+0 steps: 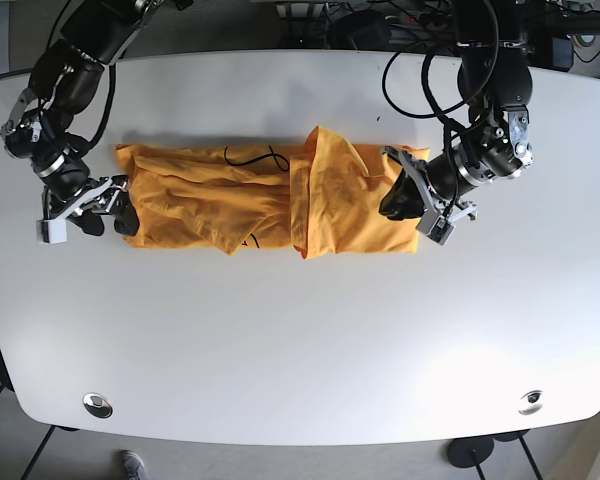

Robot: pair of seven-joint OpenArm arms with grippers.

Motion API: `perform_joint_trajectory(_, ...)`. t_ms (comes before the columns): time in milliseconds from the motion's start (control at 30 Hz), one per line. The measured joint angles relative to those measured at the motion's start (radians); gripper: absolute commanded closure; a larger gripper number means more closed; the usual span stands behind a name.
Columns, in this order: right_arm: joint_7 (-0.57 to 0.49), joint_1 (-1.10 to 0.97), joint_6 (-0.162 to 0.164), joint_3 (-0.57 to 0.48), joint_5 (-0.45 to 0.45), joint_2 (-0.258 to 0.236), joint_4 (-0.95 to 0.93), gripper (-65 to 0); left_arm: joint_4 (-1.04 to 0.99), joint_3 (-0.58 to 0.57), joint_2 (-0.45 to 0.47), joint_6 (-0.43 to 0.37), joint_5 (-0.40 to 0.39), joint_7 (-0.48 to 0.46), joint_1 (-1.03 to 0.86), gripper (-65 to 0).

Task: Fold the T-shirt properly
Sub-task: 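Fold both strip ends inward toward the middle with both grippers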

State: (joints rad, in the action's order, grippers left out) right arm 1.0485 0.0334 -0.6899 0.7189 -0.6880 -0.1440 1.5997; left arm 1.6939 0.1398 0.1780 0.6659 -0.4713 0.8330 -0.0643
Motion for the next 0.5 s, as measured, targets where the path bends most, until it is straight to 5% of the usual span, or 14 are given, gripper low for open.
perform_joint_trajectory(133, 0.050, 0.060, 0.070, 0.079, -0.004, -0.027, -0.177, -49.3, -0.123, 0.013, -0.005, 0.009, -0.003, -0.037, 0.003, -4.9)
perform_joint_trajectory(233, 0.053, 0.050, 0.076, 0.069, 0.011, -0.045, -0.261, -49.3, -0.183, 0.019, -0.005, 0.009, -0.003, -0.084, 0.005, -4.9)
perform_joint_trajectory(500, -0.002, 0.006, 0.058, -0.069, -0.043, 0.047, -0.291, -48.8, -0.189, 0.019, -0.005, 0.009, -0.005, -0.087, 0.010, -4.9)
